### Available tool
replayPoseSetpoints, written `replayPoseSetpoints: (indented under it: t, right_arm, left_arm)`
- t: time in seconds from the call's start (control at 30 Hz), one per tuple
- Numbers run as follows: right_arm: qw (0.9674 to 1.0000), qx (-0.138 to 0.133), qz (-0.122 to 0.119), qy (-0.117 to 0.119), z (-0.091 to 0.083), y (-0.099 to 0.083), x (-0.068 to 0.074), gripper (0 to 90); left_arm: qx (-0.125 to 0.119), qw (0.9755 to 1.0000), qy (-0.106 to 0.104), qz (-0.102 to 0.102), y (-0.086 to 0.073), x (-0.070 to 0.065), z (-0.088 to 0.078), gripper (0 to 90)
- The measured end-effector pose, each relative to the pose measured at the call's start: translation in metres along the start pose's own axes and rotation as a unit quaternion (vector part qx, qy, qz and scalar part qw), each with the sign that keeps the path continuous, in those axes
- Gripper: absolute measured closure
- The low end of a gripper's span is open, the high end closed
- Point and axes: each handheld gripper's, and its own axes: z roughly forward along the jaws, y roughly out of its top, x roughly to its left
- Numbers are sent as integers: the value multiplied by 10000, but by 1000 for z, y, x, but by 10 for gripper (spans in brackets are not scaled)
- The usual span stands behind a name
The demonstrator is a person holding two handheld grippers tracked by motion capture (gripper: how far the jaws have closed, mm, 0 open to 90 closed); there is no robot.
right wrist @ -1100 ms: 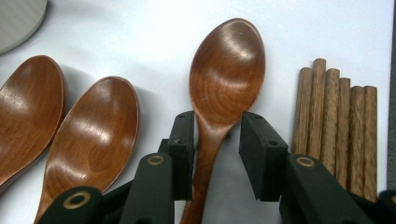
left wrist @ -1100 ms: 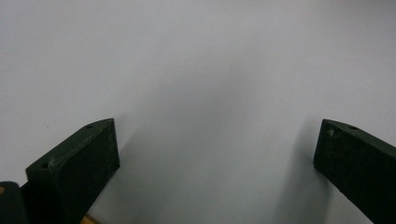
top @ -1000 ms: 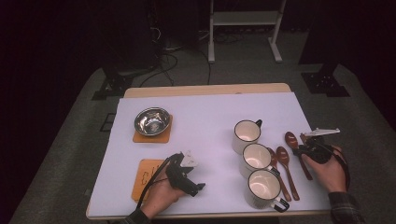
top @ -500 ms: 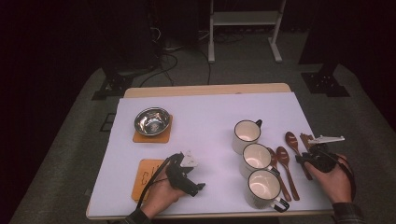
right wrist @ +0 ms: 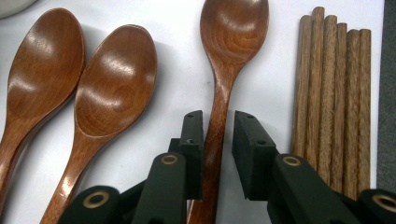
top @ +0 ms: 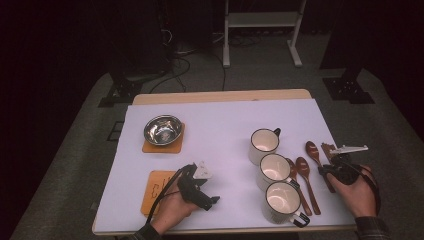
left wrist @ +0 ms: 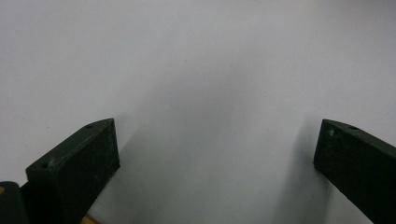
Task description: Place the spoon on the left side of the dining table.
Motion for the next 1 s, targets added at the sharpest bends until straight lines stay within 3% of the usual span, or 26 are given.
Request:
replayPoseSetpoints:
  t: [0.37, 1.0]
  right_arm:
    - [9998, 150, 77, -55, 1, 4, 1, 784]
    - [9998, 28, 207, 15, 0, 2, -1, 811]
  left_arm:
    - [1, 10000, 0, 1, 0, 0, 0, 0]
    - [-2, 10000, -2, -2, 0, 0, 0, 0]
